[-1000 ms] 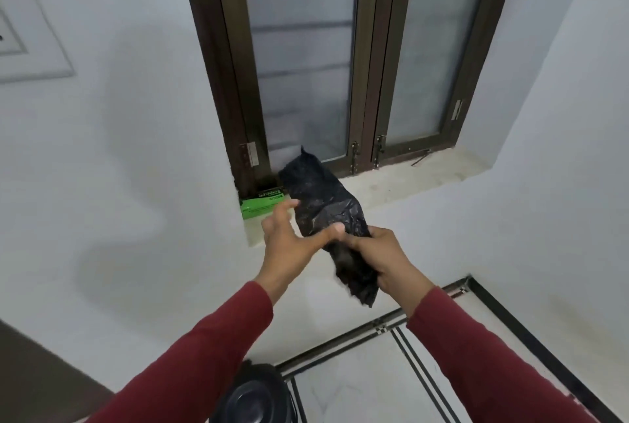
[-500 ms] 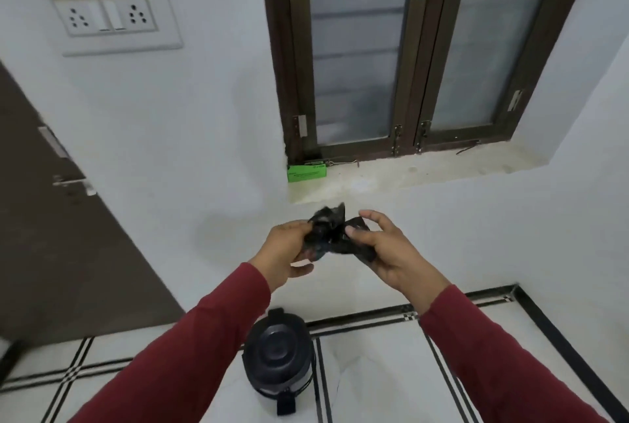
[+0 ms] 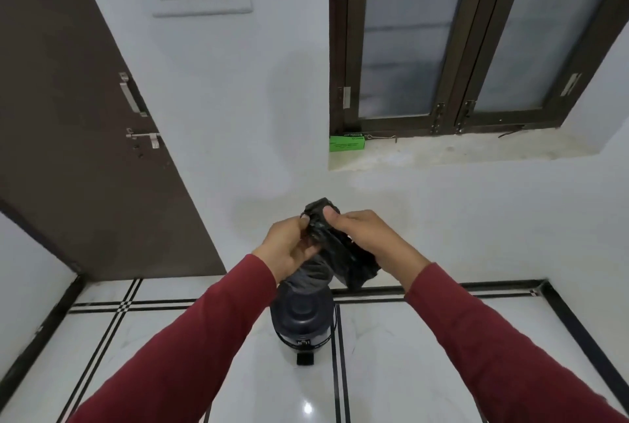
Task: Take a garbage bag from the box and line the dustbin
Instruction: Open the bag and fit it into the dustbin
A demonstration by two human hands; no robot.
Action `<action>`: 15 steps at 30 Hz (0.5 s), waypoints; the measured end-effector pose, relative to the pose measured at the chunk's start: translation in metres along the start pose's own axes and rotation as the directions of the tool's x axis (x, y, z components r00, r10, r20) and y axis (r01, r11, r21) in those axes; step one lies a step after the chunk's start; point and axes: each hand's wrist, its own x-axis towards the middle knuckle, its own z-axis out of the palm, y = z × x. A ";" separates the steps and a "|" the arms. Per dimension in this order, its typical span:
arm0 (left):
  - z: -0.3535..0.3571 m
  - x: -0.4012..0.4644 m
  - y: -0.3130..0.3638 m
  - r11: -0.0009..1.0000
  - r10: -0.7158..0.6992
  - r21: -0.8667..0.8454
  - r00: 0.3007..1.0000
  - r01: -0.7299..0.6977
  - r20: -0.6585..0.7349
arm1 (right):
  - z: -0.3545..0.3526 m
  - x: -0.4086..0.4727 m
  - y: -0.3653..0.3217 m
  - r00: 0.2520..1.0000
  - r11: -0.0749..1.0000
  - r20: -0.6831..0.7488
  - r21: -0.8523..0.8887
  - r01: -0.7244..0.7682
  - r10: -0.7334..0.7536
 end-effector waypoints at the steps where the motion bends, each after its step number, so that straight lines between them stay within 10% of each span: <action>1: -0.008 -0.001 0.002 0.999 -0.031 -0.019 0.999 0.032 0.023 | 0.008 0.001 0.002 0.999 0.999 0.014 0.029 -0.041 0.040; 6: -0.062 0.004 0.028 0.965 -0.115 -0.236 0.993 0.118 0.025 | 0.038 0.008 0.007 0.964 0.751 -0.008 0.630 -0.200 0.264; 11: -0.109 -0.001 0.052 0.985 -0.035 -0.162 0.992 0.054 0.123 | 0.063 0.006 0.004 0.935 0.688 -0.023 0.683 -0.243 0.354; 13: -0.120 -0.008 0.064 0.999 0.040 0.007 0.982 -0.042 0.183 | 0.073 0.004 -0.005 0.954 0.648 0.019 0.729 -0.219 0.301; 15: -0.131 -0.010 0.074 0.864 0.175 0.427 0.954 -0.267 0.242 | 0.080 0.006 -0.012 0.981 0.825 -0.026 0.546 -0.146 0.191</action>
